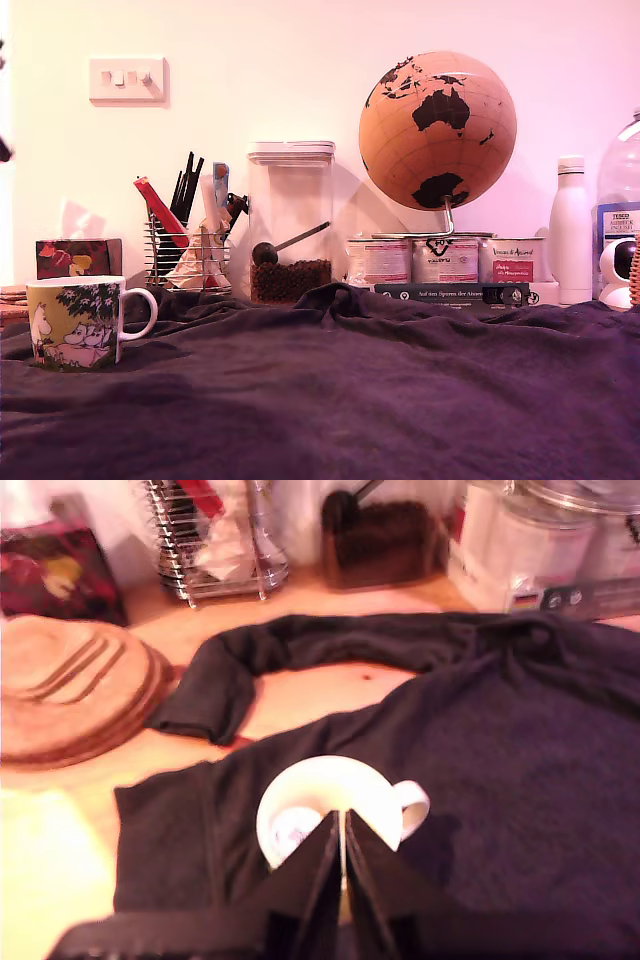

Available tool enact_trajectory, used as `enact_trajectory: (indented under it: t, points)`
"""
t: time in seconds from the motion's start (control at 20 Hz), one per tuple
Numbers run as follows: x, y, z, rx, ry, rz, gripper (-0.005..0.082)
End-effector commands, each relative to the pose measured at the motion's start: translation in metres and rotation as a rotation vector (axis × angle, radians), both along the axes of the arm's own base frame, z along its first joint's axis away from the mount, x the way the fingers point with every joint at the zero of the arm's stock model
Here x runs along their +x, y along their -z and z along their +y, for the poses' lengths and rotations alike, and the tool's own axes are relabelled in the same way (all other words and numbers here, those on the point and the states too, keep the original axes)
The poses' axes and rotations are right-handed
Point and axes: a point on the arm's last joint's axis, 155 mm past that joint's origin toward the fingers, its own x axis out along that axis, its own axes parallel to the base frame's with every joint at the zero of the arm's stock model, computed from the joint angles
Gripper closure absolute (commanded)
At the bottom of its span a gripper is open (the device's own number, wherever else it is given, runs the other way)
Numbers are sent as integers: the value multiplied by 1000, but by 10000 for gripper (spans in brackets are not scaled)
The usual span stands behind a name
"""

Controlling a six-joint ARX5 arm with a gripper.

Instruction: Pick up the coffee capsules on the table and drop them inside the coffee cup

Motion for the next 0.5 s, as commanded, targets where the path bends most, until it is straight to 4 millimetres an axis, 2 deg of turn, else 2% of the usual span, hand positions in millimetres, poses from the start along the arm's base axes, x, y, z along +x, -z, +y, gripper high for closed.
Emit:
enact_trajectory:
  t: [0.0,0.45]
  points:
    - [-6,11,2,-20,-17,-6,785]
    - [-35,52,7,-86,-51,-56,785]
